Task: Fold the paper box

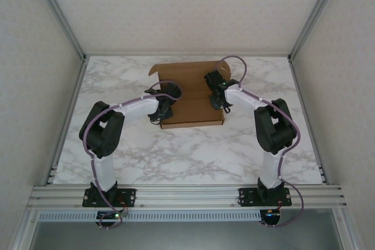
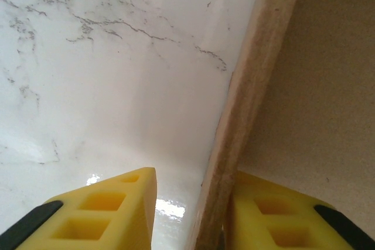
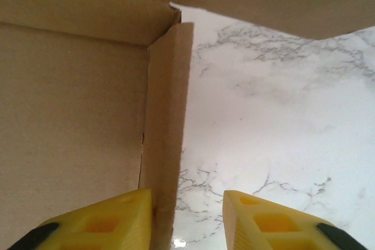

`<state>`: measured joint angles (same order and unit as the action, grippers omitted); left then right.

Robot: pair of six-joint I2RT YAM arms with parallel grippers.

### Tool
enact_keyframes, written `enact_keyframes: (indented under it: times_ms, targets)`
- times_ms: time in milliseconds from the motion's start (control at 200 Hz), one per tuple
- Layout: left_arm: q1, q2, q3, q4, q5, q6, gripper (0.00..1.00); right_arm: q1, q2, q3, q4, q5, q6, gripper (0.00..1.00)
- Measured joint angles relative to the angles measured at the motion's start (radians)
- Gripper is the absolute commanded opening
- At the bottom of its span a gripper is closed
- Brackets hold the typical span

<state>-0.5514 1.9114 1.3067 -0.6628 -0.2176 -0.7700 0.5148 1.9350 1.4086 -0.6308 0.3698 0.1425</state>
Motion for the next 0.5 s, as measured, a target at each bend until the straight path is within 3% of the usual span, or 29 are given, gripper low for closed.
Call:
enact_keyframes:
  times_ms: [501]
  targets:
    - [0.003, -0.007, 0.0, 0.0, 0.028, 0.001, 0.34, 0.008, 0.059, 0.049, -0.02, -0.016, 0.019, 0.06]
